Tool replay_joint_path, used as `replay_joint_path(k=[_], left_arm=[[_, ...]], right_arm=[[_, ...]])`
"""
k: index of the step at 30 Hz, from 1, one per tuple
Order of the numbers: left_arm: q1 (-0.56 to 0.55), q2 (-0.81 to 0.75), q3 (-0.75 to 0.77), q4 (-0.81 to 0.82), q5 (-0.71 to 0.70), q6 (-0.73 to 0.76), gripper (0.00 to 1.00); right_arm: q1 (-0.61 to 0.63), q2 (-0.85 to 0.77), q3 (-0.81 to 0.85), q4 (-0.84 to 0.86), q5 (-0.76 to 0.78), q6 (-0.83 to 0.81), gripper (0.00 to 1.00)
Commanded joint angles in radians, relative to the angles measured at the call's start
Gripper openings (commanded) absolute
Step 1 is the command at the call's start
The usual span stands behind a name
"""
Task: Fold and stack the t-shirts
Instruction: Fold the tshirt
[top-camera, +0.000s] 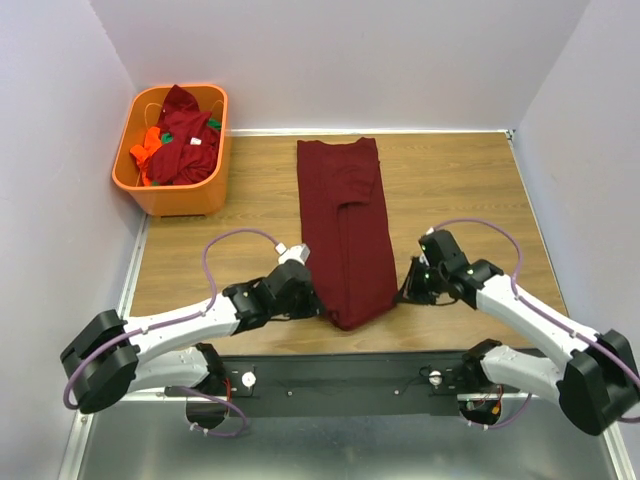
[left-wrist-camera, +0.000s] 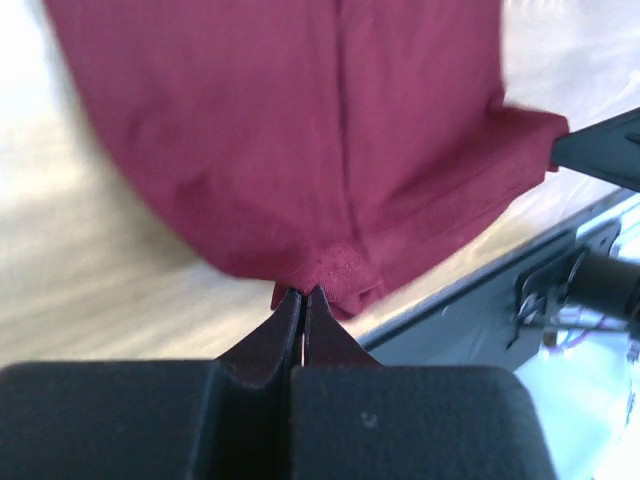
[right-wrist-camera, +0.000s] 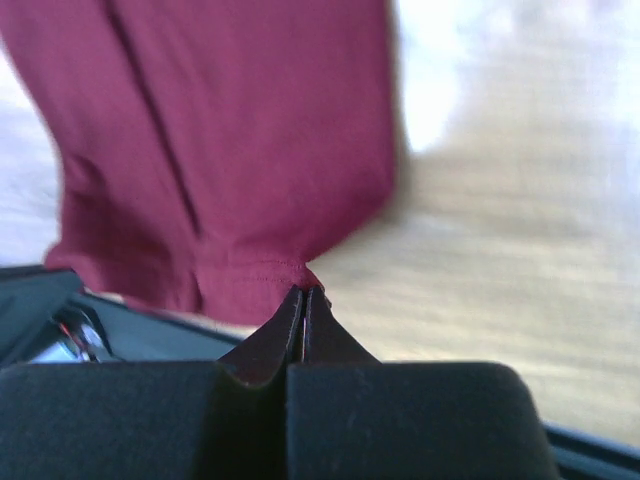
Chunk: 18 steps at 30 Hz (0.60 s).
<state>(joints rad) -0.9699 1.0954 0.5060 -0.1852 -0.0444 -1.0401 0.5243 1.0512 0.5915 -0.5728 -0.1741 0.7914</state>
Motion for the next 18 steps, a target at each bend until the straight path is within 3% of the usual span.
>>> replay_joint_path(k=[1, 11, 18], left_arm=[[0.06, 0.076, 0.077, 0.027, -0.057, 0.11, 0.0], [0.249, 0.305, 0.236, 0.174, -0.084, 0.155, 0.0], [0.333, 0.418, 0.361, 0.204, -0.115, 0.158, 0.0]], right_arm=[[0.006, 0.075, 0.121, 0.04, 0.117, -0.037, 0.01], [0.005, 0.518, 0.453, 0.186, 0.314, -0.063, 0.01], [-0.033, 0.694, 0.655, 0.195, 0.39, -0.092, 0.01]])
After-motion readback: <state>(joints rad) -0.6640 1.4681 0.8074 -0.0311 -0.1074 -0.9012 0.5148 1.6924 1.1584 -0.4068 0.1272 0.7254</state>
